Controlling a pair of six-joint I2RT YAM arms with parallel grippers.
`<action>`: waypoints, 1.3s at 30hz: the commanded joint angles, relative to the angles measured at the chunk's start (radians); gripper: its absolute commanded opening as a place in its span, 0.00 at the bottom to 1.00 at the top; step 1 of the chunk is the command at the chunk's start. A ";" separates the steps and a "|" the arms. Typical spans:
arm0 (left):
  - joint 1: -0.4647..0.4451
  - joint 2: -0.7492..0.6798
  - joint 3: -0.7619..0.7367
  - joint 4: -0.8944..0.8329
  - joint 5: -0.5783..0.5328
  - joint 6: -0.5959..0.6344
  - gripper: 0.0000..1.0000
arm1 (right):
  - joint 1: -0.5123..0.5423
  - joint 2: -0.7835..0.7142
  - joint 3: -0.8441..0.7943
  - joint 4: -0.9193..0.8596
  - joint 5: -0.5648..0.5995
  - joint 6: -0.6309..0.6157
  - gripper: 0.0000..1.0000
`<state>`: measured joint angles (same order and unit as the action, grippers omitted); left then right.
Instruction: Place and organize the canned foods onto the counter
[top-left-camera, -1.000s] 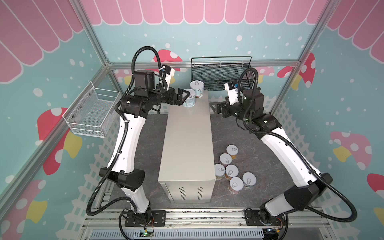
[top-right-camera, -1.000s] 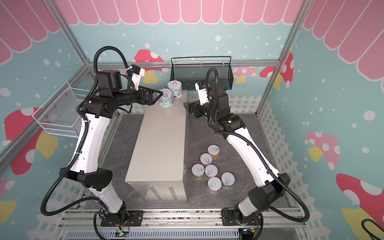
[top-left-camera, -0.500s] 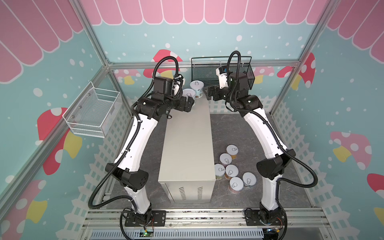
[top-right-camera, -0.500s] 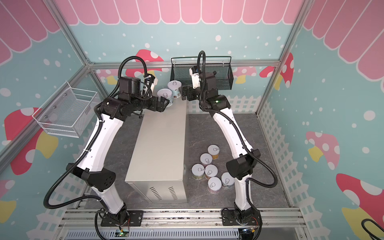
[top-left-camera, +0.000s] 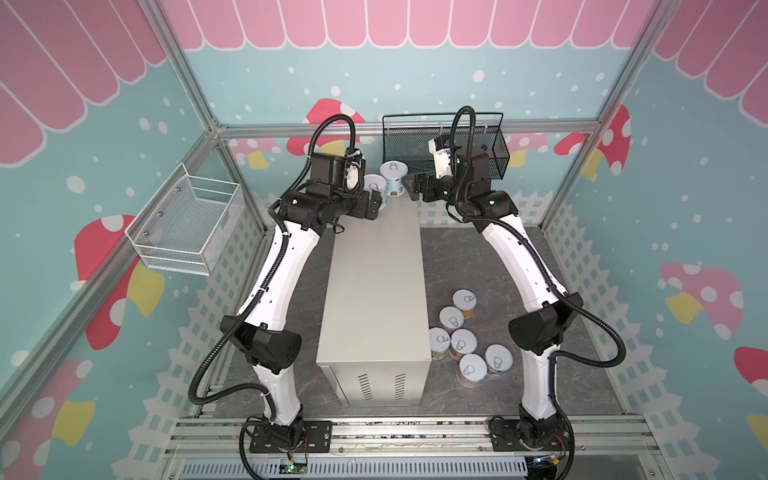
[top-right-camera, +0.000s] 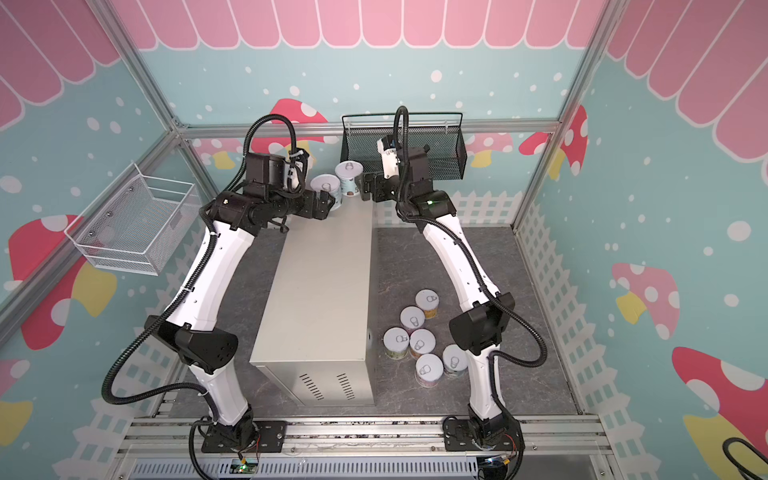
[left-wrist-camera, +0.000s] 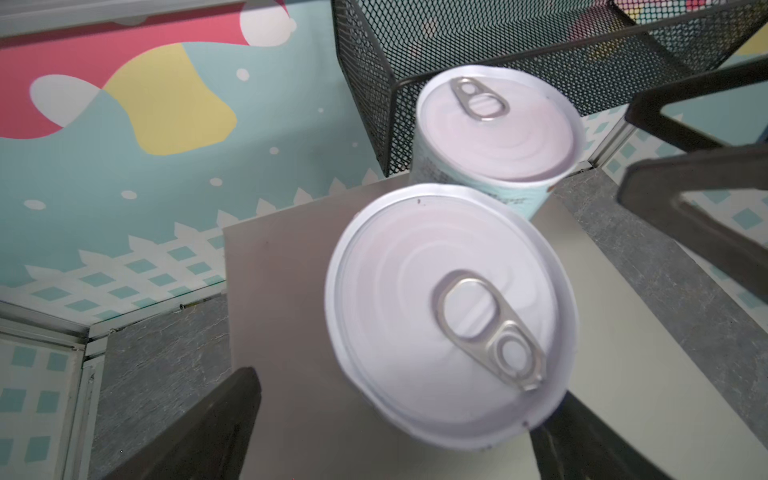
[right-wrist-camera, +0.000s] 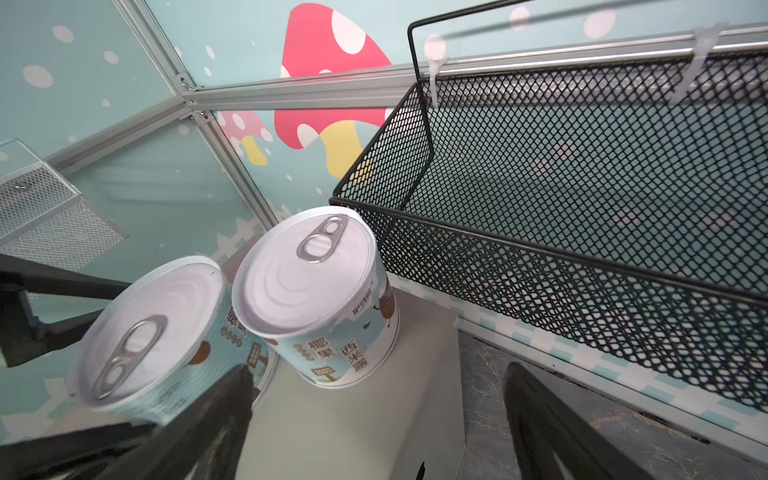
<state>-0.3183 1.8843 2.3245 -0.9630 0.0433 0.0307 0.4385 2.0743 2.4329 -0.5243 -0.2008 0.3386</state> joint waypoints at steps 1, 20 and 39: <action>0.029 0.020 0.039 0.029 0.044 0.017 0.99 | 0.001 -0.022 0.000 0.039 -0.026 0.019 0.95; 0.060 -0.206 -0.251 0.175 0.116 -0.103 0.99 | 0.000 0.164 0.135 0.156 -0.032 0.119 0.97; 0.059 -0.525 -0.623 0.293 0.142 -0.143 0.99 | 0.004 0.124 0.130 -0.033 -0.015 0.066 0.98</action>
<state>-0.2584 1.3579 1.7069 -0.6792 0.1619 -0.1024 0.4385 2.2154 2.5626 -0.4320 -0.2295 0.4427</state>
